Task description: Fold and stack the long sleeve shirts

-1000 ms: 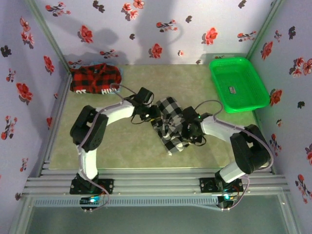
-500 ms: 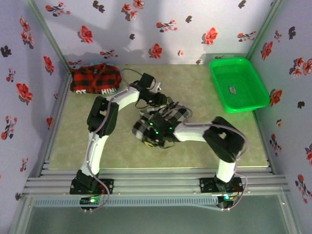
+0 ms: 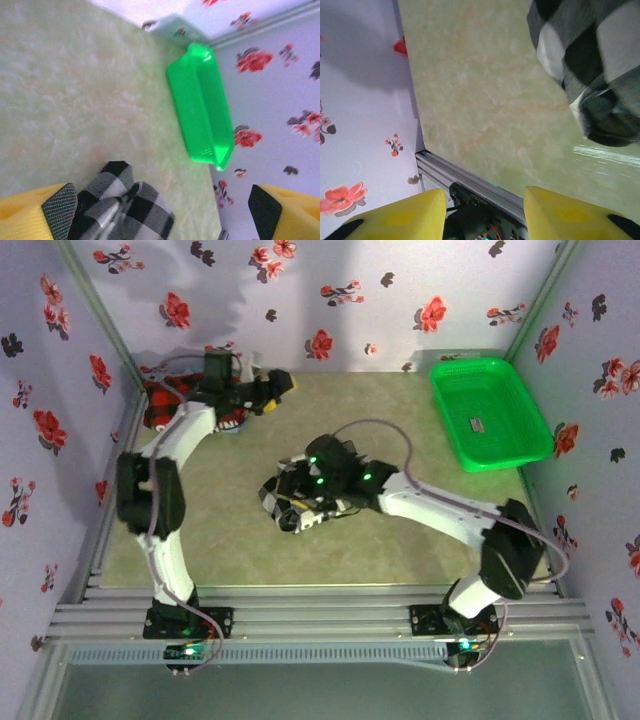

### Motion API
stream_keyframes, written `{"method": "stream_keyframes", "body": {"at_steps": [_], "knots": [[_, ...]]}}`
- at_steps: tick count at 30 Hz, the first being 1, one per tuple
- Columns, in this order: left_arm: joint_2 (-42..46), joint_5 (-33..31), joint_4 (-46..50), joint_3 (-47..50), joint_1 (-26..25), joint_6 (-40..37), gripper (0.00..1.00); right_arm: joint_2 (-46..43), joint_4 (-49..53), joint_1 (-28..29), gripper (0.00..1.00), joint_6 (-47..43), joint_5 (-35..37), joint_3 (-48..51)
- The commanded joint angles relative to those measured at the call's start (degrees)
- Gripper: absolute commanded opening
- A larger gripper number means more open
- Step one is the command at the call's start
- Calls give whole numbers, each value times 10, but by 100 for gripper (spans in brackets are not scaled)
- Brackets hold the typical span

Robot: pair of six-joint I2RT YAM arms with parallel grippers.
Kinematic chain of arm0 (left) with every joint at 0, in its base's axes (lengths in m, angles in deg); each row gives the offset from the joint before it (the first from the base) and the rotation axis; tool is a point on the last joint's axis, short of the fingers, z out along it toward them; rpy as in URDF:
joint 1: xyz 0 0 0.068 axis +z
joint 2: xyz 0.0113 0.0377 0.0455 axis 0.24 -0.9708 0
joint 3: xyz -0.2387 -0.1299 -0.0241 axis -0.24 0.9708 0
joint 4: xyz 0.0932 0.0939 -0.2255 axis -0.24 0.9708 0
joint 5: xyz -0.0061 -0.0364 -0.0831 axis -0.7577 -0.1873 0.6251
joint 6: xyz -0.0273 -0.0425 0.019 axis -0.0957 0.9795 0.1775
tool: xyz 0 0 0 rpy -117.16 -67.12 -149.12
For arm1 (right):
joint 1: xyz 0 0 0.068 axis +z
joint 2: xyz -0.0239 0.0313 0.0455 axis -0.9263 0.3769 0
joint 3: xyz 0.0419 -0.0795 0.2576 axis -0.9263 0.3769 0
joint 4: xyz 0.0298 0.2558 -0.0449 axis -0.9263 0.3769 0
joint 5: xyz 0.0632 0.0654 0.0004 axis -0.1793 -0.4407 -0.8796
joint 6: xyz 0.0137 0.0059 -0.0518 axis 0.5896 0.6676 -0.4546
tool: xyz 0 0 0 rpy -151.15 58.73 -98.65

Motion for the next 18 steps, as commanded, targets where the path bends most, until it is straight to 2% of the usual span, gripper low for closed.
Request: {"method": "stream_keyframes", "body": {"at_steps": [1,4,8,13,18], "knots": [[121,-71,81,64,3,1,94,-29,159,-83,48,-130,27,6],[214,-141,178,128,-14,-26,94,-6,207,-148,49,-250,20,-18],[327,-219,247,253,-56,2,89,60,275,-167,49,-394,80,-76],[429,-268,211,418,-124,106,87,112,252,-187,48,-468,98,-74],[423,-319,174,480,-169,164,81,159,219,-187,47,-496,109,-53]]}}
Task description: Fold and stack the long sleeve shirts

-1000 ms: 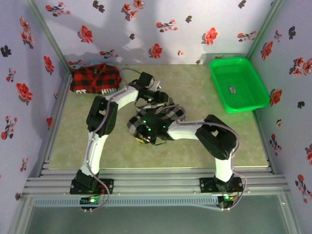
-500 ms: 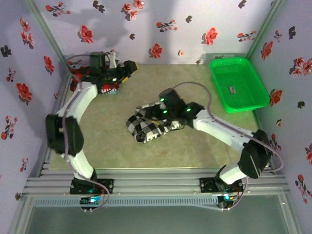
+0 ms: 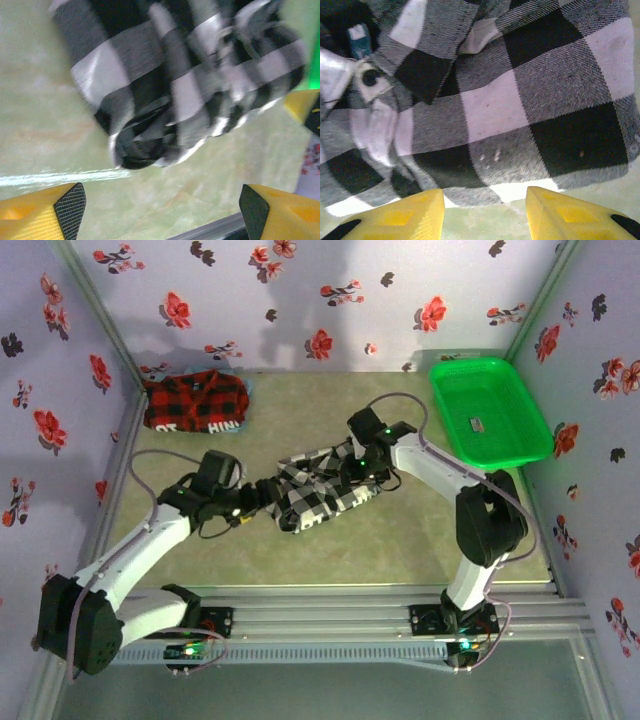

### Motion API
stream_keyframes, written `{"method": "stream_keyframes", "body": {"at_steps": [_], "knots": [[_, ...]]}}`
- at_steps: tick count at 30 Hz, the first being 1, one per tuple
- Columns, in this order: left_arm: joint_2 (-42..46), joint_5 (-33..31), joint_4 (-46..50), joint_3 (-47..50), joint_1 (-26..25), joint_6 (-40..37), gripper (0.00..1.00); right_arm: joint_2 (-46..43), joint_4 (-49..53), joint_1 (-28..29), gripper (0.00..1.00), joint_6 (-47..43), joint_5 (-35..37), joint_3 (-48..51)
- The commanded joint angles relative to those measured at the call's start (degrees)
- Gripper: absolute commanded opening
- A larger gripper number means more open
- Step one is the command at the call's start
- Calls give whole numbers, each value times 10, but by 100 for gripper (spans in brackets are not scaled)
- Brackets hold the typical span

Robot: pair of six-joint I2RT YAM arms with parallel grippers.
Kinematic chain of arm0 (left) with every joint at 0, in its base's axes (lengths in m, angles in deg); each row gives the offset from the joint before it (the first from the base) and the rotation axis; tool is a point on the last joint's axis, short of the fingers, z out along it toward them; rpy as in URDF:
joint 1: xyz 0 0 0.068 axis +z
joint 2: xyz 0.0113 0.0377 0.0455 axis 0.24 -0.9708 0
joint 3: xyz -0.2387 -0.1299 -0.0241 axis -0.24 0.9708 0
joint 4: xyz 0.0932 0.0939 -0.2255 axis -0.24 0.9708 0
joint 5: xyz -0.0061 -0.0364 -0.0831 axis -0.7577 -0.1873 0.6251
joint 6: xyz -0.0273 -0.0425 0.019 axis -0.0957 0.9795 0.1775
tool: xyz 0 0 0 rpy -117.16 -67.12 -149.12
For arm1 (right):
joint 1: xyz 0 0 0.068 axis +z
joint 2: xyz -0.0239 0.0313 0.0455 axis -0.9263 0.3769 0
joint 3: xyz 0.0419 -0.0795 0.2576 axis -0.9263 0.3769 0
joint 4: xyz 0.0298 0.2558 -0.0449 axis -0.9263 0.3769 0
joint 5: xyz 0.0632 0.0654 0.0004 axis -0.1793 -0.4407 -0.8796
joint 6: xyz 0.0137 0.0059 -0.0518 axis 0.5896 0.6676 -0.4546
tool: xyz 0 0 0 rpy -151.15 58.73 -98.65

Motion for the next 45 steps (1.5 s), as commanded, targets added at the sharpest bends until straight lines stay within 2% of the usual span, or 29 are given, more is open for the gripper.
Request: {"method": "stream_keyframes", "body": {"at_steps": [1,3,10,14,19,29,32,34,36,38,40,45], "knots": [[-11,-66,-30,10,-17,62,80,27,-17,-3,47,-51,21,20],[-38,-70,-61,17,-18,73,80,38,-37,-3,46,-45,19,36],[-149,-31,-274,47,-32,129,85,53,-86,3,42,17,-15,83],[-191,-36,-267,49,-44,142,85,41,-113,19,41,66,-51,115],[-171,-64,-269,74,-51,158,88,22,-142,38,41,115,-72,150],[-219,-74,-347,69,-55,156,87,26,-133,45,43,109,-92,142],[-234,-72,-373,70,-57,149,81,28,-134,45,43,109,-96,142],[-241,-68,-385,69,-57,143,71,27,-134,44,43,109,-98,145],[-243,-67,-388,69,-57,133,55,25,-135,45,43,110,-100,148],[-241,-71,-380,67,-56,119,34,19,-136,45,44,109,-103,151],[-236,-73,-358,55,-52,99,22,9,-133,45,46,108,-105,151],[-220,-73,-248,-31,-43,6,11,-55,-125,43,56,97,-93,155]]}}
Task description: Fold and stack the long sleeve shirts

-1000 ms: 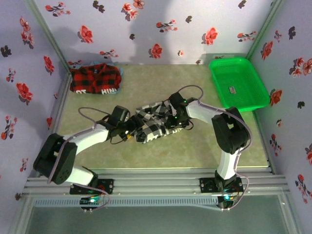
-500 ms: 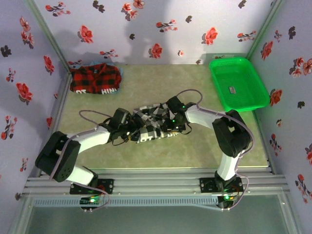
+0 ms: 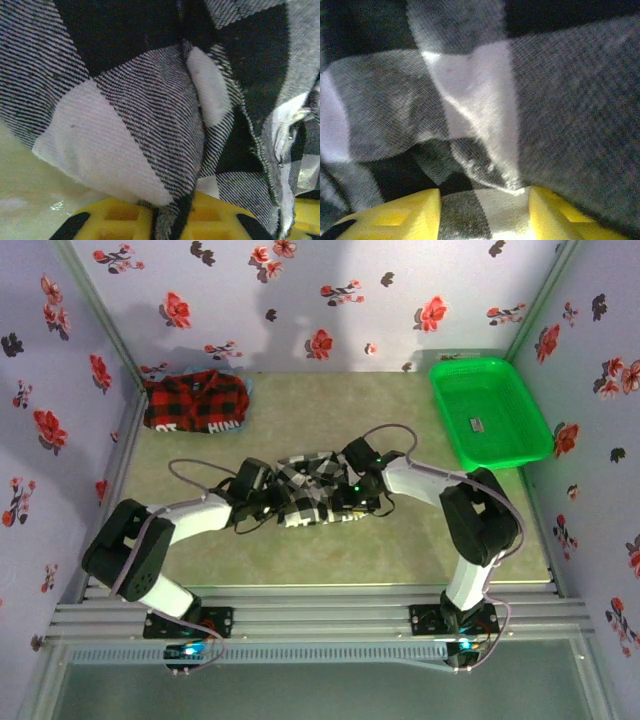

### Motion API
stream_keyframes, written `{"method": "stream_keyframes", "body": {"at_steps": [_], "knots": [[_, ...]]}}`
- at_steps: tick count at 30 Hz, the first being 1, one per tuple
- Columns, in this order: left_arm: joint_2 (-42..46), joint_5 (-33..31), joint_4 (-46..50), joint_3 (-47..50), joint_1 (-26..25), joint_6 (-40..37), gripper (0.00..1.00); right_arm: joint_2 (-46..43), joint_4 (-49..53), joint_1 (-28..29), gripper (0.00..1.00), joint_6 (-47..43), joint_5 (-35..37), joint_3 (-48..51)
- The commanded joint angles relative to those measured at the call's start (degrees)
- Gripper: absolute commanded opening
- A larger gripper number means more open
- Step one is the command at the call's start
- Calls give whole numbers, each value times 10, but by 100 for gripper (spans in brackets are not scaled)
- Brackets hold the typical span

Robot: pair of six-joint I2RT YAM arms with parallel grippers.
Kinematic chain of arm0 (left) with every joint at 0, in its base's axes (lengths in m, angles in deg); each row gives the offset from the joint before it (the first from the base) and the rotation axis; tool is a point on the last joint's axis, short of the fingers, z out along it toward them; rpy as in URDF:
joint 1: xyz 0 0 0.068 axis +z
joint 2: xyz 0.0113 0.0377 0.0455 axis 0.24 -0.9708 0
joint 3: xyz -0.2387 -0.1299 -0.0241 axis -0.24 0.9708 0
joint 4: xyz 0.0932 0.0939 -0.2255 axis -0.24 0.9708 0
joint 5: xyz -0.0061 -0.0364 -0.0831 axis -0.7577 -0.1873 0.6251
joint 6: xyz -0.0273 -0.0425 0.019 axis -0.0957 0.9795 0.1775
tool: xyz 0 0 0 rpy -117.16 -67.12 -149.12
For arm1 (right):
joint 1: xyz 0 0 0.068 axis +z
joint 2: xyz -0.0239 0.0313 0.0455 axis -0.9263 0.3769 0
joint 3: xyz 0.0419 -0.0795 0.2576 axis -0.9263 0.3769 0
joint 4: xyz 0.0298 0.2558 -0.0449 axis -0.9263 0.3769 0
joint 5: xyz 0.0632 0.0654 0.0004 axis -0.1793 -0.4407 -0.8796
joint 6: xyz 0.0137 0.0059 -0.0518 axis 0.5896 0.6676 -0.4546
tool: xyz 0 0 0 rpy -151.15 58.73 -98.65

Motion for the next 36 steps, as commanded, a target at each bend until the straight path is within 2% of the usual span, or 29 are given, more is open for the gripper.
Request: {"method": "stream_keyframes", "body": {"at_steps": [1,4,6,7,16,26,29,36], "knots": [[19,-3,79,-84,7,-96,10,-66,16,4,60,-8,3,10],[20,2,154,-153,19,-177,6,-134,9,-1,74,-9,38,25],[16,14,186,-190,30,-225,4,-173,10,-6,94,-9,64,32],[11,24,201,-206,39,-248,3,-191,9,-8,97,-11,69,36],[-55,49,395,-440,89,-446,0,-305,6,-17,99,-9,111,53],[-146,16,517,-696,134,-607,0,-306,37,-18,99,1,121,41],[-182,13,527,-766,153,-637,0,-301,45,-18,99,2,123,30],[-269,50,545,-930,205,-636,0,-280,47,-18,99,4,128,9]]}}
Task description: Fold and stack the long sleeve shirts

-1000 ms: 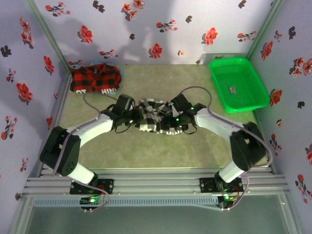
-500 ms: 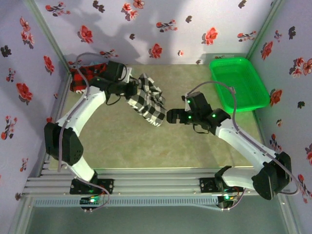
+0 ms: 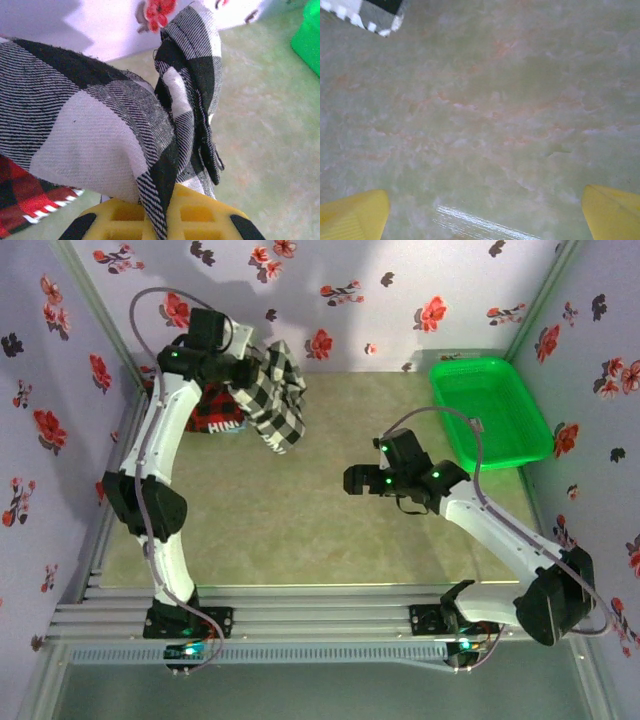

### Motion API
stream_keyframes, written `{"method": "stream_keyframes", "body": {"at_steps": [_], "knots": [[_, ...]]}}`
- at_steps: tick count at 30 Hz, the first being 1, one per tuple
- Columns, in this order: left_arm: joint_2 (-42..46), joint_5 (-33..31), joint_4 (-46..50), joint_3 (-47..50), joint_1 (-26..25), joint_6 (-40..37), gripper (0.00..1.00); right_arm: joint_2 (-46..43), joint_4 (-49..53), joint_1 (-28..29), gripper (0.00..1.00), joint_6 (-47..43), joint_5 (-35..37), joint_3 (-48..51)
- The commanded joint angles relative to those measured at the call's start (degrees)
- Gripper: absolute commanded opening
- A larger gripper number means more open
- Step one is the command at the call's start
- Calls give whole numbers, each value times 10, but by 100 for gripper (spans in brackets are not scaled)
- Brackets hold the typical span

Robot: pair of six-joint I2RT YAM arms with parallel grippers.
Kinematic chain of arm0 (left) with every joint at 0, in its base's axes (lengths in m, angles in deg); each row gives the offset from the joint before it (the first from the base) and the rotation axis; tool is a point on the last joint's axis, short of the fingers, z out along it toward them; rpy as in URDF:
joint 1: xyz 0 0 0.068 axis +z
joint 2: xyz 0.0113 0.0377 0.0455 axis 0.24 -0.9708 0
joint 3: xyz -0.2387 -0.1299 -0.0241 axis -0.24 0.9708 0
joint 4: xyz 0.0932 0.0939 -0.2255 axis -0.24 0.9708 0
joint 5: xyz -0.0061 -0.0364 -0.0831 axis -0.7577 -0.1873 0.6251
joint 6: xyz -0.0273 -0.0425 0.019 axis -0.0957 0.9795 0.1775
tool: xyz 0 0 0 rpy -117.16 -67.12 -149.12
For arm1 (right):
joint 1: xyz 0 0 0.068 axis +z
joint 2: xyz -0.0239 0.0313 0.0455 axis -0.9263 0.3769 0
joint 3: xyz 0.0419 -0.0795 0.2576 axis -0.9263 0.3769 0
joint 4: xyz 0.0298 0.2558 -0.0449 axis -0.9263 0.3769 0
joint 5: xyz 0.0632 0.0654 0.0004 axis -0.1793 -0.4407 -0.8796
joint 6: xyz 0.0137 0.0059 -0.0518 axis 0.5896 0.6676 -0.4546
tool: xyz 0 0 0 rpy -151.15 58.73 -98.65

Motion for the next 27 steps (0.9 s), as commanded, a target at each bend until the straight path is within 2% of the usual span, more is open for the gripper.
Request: {"method": "stream_keyframes", "body": {"at_steps": [1,5,10,21,27], "knots": [[-39,28,12,-83,23,-18,0,15,16,-4,99,9,12,-27],[-85,36,20,-165,44,-14,0,34,16,-4,99,9,8,-35],[-112,41,-1,-206,72,0,0,42,7,-4,99,12,12,-33],[-143,59,-63,-212,129,21,0,74,-12,-4,99,19,-1,-33],[-150,51,-110,-168,160,21,0,96,-20,-4,99,22,-13,-37]]}}
